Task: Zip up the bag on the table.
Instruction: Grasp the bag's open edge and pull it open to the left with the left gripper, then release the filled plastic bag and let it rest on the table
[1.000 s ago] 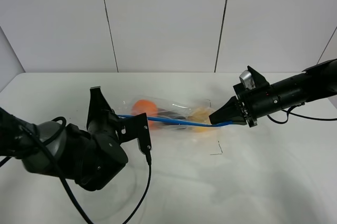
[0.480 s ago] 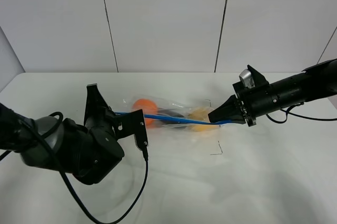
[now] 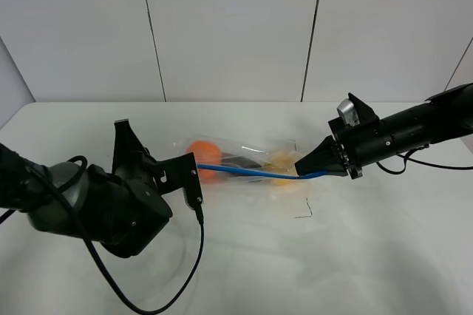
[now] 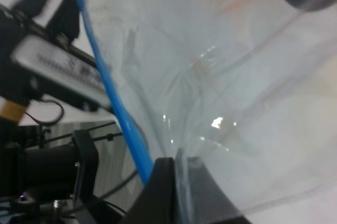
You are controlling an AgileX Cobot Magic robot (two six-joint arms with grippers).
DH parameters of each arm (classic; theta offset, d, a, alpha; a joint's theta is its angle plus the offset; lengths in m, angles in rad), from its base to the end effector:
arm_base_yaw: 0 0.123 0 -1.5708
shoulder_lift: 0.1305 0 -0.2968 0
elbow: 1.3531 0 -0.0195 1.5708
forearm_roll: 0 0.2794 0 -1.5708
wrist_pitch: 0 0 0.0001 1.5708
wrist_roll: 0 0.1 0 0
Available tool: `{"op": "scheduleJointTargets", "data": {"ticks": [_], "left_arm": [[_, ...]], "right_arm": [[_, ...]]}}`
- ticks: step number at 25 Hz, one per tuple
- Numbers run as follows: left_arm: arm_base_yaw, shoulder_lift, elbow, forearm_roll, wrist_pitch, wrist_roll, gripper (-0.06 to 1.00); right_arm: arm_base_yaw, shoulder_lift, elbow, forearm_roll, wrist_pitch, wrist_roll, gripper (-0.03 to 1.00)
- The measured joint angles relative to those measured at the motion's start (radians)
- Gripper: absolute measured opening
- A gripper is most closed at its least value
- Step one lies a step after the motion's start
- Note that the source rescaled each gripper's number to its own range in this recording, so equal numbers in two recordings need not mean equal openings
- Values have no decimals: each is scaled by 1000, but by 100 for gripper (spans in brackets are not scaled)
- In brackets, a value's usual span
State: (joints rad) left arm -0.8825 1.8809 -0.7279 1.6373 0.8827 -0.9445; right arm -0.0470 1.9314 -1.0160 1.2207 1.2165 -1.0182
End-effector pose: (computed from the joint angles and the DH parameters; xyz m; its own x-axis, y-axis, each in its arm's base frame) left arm 0.2590 -0.1935 0.1033 -0.2464 0.9690 0.0171 0.5182 0.1168 0.8472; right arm 0.3467 0.0719 0.1448 -0.9725 -0.0753 -0.2202 -0.2294 0.4687 0.8530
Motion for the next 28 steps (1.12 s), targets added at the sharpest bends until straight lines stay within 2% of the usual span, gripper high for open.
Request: {"op": "scheduleJointTargets", "data": {"ticks": [4,6,10,15,20,22,24,28], "left_arm": [[9,0,0,-13,6,-4,54],[9,0,0,1,21,-16,65],[9,0,0,65,71,-43,71],[8,0,0,80,116,-47,72],[8,0,-4,24,122,-48,74],[8,0,-21,-13,130,-48,80],[8,0,-44,-48,150,-48,92],[8,0,-95,-79,208,-48,99]], "right_arm": [[0,0,0,-6,0,-1,0],[0,0,0,-7,0,-2,0],[0,0,0,-9,0,-3,0],[0,0,0,-9,0,-3,0],[0,0,0,-9,0,-3,0],[0,0,0,-9,0,-3,0],[0,0,0,-9,0,-3,0],[0,0,0,-9,0,-3,0]]}}
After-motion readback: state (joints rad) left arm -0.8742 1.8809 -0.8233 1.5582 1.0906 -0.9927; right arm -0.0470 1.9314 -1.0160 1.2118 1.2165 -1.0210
